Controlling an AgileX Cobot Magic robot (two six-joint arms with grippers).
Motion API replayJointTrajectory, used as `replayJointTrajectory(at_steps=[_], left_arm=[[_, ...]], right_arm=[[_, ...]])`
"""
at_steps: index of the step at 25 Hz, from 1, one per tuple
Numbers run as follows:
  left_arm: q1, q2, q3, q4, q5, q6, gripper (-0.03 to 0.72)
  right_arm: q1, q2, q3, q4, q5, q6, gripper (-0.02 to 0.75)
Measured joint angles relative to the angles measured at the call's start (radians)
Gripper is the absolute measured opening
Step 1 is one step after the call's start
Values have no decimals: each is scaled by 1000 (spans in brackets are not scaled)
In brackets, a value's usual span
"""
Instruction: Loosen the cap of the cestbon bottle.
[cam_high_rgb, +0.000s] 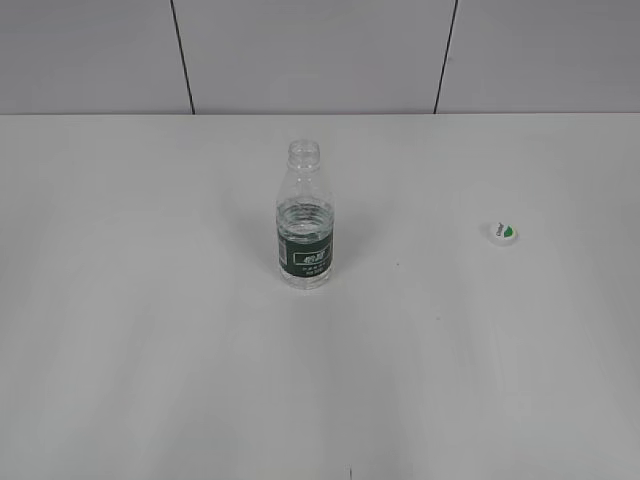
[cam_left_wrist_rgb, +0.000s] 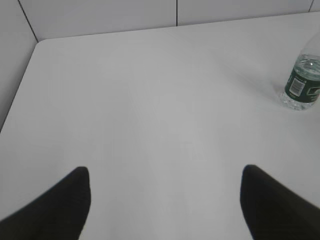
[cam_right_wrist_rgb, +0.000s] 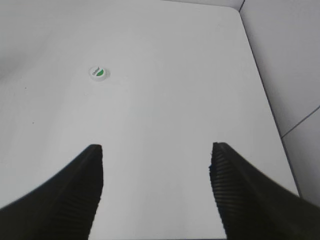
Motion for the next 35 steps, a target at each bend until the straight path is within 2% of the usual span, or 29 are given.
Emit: replayJointTrajectory(at_steps=[5, 10, 35], left_arm=[[0, 0, 0, 0, 0, 0, 561], [0, 0, 0, 0, 0, 0, 561], [0, 0, 0, 0, 1, 0, 561]], right_arm=[[0, -181, 171, 18, 2, 0, 512], [0, -359, 275, 30, 40, 0, 512], [0, -394, 280, 30, 48, 0, 512]])
